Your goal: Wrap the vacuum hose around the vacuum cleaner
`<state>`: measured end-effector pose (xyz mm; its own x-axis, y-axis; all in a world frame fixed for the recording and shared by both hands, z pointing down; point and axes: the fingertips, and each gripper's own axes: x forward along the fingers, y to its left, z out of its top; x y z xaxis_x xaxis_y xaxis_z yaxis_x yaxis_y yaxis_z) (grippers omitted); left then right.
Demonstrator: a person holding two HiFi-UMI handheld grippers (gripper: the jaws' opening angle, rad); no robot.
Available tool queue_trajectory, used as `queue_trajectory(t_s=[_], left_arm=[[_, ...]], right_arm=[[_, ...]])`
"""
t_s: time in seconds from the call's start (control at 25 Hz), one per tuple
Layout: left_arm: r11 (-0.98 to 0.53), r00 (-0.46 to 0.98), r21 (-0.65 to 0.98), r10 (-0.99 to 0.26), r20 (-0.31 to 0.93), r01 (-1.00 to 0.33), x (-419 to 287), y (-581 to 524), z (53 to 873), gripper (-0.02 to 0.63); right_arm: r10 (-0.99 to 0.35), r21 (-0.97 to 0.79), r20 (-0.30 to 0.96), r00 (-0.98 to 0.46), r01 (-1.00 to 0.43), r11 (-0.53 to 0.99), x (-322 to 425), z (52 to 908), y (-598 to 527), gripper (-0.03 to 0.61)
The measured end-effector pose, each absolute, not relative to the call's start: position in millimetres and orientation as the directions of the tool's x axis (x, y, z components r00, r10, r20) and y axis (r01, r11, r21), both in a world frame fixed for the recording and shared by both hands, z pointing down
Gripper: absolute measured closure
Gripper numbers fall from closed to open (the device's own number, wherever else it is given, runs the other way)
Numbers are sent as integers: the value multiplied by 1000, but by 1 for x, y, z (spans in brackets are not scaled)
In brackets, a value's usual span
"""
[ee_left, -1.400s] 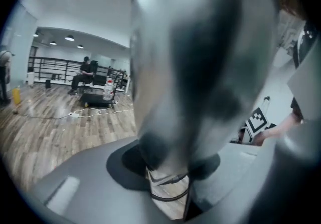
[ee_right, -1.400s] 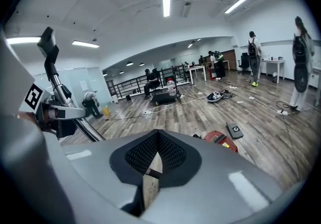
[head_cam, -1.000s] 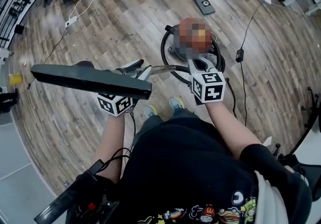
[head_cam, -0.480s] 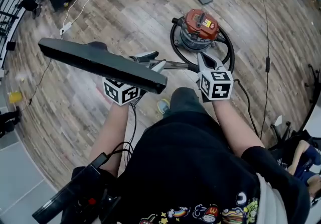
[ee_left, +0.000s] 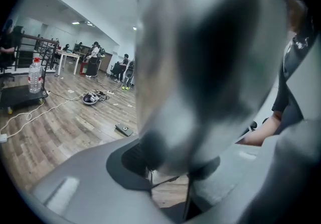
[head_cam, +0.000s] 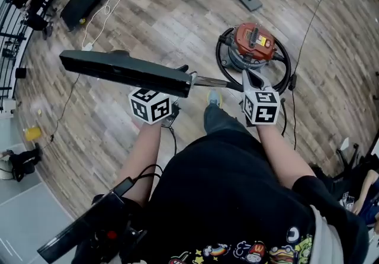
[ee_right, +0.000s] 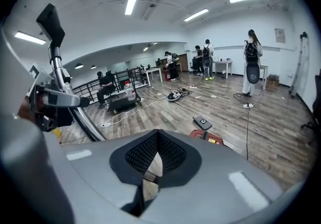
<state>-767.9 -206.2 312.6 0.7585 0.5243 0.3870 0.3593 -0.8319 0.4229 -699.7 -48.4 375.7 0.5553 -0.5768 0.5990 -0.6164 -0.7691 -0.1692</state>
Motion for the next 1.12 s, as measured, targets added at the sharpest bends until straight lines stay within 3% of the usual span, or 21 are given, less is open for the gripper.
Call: queue_trajectory(t_s=[0.32,0.64,0.84,1.12], left_arm=[[-816,700,428,563,439,388,-648,-287,321,460],[-677,521,449,735,434,583,-544,-338,360,459],[-645,439,418,753,490,640,-479,-365,406,457],[-667,381,492,734,562,559,-459,-342,483,456]], right_arm=[[-504,-212,623,599,-490,-845,-592,391,-102,557],[-307,-155,664,682,-276,-949,-537,411,-127,557],[-204,-92,661,722,-192,-977,-501,412,-149,555],[-222,-120,671,707,-192,-974,-475,419,-155,555]])
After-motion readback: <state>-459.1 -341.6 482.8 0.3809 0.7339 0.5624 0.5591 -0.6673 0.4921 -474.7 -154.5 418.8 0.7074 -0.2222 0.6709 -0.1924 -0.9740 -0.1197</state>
